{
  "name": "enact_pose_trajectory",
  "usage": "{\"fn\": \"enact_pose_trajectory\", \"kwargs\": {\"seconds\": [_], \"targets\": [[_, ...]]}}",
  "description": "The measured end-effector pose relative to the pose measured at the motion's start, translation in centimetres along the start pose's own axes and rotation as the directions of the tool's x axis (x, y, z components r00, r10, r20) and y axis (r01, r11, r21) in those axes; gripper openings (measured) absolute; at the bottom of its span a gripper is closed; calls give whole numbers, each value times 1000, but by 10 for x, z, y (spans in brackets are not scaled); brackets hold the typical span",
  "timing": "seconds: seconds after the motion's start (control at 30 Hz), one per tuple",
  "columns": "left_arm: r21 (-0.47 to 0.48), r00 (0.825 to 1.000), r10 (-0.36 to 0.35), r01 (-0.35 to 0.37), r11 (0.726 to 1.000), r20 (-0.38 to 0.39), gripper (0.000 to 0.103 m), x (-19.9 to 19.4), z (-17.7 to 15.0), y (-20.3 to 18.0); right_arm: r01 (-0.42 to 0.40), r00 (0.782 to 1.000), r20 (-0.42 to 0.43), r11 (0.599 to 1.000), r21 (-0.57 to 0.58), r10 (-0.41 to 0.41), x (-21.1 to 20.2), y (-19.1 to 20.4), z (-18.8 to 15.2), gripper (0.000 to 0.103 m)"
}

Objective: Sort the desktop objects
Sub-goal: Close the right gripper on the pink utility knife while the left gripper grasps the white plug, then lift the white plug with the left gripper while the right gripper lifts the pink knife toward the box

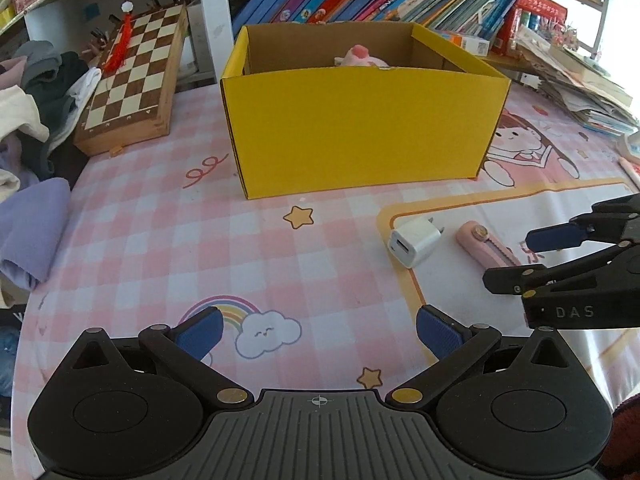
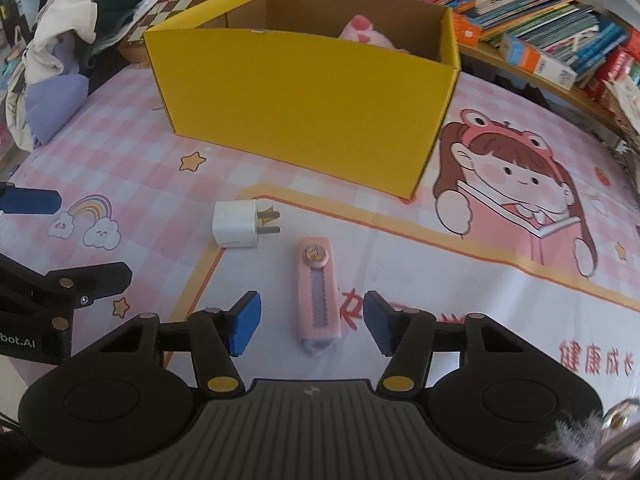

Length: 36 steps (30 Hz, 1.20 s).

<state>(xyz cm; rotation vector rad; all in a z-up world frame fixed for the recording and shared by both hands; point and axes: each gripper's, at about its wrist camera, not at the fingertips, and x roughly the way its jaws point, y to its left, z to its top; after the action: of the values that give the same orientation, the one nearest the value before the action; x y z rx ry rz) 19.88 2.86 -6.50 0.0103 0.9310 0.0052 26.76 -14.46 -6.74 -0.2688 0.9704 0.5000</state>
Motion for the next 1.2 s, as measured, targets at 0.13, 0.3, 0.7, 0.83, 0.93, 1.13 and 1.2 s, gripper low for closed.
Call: {"fn": "enact_pose_trajectory", "kwargs": {"seconds": [0.13,0.3,0.7,0.83,0.93,1.13,1.2], "targets": [[6,1000,-11,11,1000,-11,103,7,5,-3,-18,1000,-19,1000,-13,18,11,-5,5,50],[47,1000,-17,17,999,-3,100,17,13,-12,-40,999,-31,999,-10,39,20,-15,9,30],[155,997,-77,79,985,-18,64,52,34,-38,-20,1000,-17,1000,-1,20,18,-39,5,23],[184,994,-102,105,977,-27,48,61,38,-45,-25,1000,-16,999,-20,25,17,-39,5,23],[179,992,-127,130,975,-26,37,62,39,-46,-31,999,-16,999,-24,30,18,-40,5,23],[122,988,-150,153,981,-32,28,59,39,-39,-31,999,-16,999,-25,31,18,-40,5,23],[103,988,-151,153,983,-28,28,55,38,-36,-39,999,-10,999,-27,39,16,-39,5,23]]}}
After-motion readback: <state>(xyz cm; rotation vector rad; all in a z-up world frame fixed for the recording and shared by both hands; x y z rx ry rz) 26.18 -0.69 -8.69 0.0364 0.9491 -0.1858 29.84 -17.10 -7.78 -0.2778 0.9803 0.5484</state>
